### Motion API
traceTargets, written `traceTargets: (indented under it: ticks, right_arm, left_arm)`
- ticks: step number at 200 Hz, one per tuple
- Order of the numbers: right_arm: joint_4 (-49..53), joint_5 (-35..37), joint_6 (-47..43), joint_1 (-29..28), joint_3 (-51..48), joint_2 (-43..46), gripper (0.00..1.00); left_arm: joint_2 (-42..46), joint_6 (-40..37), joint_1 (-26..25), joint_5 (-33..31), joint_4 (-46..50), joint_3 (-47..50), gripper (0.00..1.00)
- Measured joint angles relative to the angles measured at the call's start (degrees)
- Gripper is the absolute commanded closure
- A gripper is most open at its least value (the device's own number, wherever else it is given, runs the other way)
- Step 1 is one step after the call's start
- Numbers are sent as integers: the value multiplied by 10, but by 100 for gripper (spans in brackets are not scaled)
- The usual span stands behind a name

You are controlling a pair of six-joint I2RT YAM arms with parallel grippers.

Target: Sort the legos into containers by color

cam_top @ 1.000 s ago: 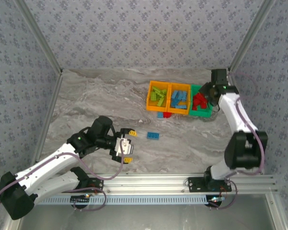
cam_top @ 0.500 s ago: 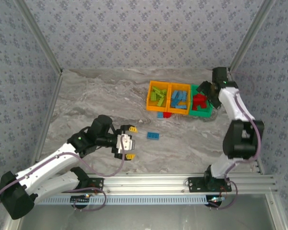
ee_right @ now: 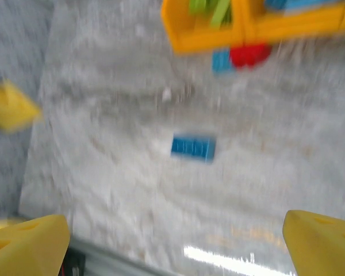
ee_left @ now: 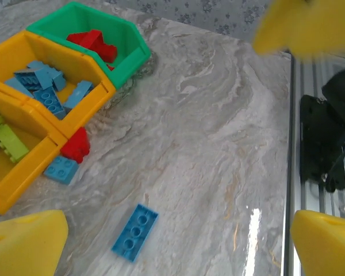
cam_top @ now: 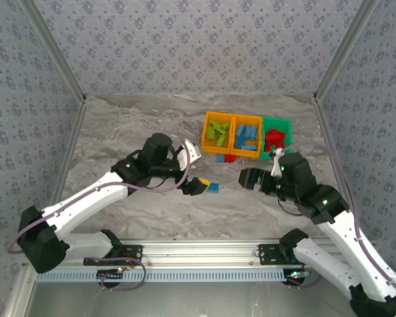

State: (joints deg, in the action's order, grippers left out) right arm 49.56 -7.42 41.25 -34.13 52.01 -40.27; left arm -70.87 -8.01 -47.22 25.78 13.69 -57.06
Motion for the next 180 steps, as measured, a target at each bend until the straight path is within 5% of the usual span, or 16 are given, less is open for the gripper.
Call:
traceTargets:
  ticks: [35,94,180]
  right_arm:
    - [96,73,41,-96,8,12,0]
    - [144,138,57,-102,46,14,0]
    - [150,142,90,-119,46,17,0]
  left_arm:
    - [-67,-62,-57,-15,-43,15,1]
    - [-247,-238,-54,-27,-98,46,2]
    - [-327,-304,-19,-31,-139,24,25]
